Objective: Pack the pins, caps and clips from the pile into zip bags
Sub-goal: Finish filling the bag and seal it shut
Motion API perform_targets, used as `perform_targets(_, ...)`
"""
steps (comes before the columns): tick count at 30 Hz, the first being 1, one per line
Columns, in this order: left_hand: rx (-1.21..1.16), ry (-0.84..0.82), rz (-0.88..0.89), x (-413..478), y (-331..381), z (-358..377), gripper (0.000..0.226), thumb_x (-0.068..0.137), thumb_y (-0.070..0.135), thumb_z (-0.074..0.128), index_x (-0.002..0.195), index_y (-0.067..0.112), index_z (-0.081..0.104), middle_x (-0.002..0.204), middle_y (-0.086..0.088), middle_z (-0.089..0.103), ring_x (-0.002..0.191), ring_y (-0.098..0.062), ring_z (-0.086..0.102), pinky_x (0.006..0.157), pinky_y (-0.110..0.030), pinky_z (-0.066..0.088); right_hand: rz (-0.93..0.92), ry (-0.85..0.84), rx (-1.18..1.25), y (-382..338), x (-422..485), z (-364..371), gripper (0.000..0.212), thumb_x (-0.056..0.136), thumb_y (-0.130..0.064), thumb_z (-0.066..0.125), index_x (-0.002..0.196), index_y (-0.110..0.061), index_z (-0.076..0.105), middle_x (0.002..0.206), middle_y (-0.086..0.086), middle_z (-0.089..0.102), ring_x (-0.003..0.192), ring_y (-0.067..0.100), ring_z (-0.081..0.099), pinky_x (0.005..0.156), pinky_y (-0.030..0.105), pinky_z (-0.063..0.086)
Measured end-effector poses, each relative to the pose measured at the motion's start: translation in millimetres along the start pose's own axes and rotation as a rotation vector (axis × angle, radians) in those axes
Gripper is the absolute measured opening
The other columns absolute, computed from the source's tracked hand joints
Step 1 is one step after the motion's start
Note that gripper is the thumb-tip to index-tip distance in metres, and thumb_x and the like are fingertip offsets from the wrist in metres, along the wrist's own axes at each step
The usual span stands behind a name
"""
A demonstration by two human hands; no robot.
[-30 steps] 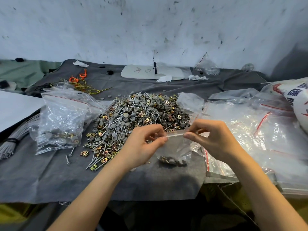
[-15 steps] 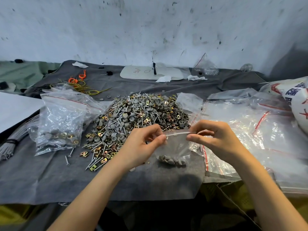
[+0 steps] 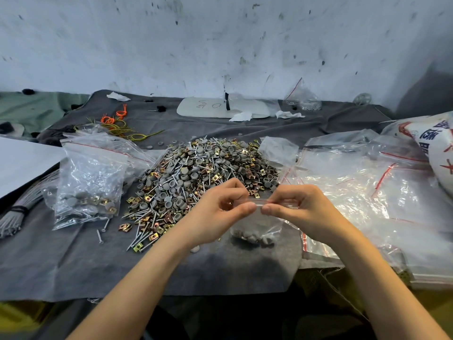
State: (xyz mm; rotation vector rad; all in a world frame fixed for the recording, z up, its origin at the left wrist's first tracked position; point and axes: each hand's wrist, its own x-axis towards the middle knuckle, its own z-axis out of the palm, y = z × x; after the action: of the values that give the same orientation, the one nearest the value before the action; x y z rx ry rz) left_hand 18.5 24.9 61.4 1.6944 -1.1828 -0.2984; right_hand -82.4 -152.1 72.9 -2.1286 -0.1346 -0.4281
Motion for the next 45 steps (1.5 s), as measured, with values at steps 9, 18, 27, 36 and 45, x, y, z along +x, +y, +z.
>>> perform_targets(9,0.335,-0.143,0.096,11,5,-1,0.037,0.1,0.016,0.057,0.066,0.023,0.043,0.065,0.01,0.038,0.059,-0.003,0.036,0.059,-0.021,0.027,0.003,-0.087,-0.081,2,-1,-2,0.012,0.075,-0.032,0.072,0.073,-0.02,0.074,0.063,-0.012,0.064,0.063,-0.003,0.057,0.06,0.012,0.04)
perform_targets(18,0.208,-0.152,0.01,4,-1,-16,0.042,0.094,0.026,0.063,0.058,0.027,0.041,0.056,0.011,0.036,0.052,-0.005,0.033,0.052,-0.021,0.025,0.055,-0.075,0.002,15,1,-17,0.014,0.07,-0.043,0.073,0.066,-0.029,0.075,0.06,-0.004,0.066,0.059,0.003,0.055,0.056,0.017,0.04)
perform_targets(27,0.173,-0.237,-0.017,7,4,-32,0.042,0.089,0.038,0.059,0.056,0.018,0.042,0.053,0.006,0.034,0.048,-0.004,0.03,0.048,-0.017,0.023,0.096,-0.068,0.069,15,1,-17,0.02,0.074,-0.038,0.07,0.065,-0.022,0.076,0.061,-0.001,0.069,0.06,0.005,0.059,0.06,0.024,0.042)
perform_targets(36,-0.106,-0.027,-0.008,-8,12,-39,0.041,0.087,0.056,0.06,0.07,0.019,0.057,0.064,0.009,0.052,0.06,-0.005,0.049,0.059,-0.014,0.038,0.022,0.017,0.355,-35,-2,-7,0.026,0.081,-0.036,0.067,0.067,-0.014,0.074,0.067,0.005,0.071,0.069,0.021,0.07,0.063,0.021,0.052)
perform_targets(45,-0.728,-0.161,-0.278,-66,2,12,0.036,0.085,0.05,0.071,0.109,0.024,0.075,0.089,0.007,0.075,0.058,0.001,0.064,0.049,-0.012,0.044,0.199,0.244,0.783,-57,-3,24,0.039,0.075,-0.043,0.06,0.098,-0.015,0.075,0.084,0.01,0.073,0.071,0.024,0.071,0.057,0.029,0.057)
